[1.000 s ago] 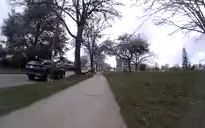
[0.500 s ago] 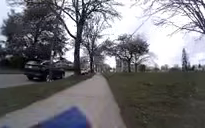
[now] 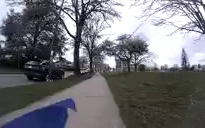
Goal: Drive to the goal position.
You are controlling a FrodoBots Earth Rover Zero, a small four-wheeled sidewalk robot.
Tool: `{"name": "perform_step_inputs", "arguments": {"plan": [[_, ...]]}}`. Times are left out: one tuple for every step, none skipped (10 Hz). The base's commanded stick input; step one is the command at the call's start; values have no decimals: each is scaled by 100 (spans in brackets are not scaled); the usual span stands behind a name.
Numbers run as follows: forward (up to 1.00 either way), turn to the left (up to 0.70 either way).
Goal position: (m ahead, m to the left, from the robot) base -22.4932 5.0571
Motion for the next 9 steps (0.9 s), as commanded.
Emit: {"name": "perform_step_inputs", "arguments": {"plan": [[0,-70],[0,-70],[0,-70],[0,-70],[0,-70],[0,-70],[0,-70],[0,-70],[0,-70]]}}
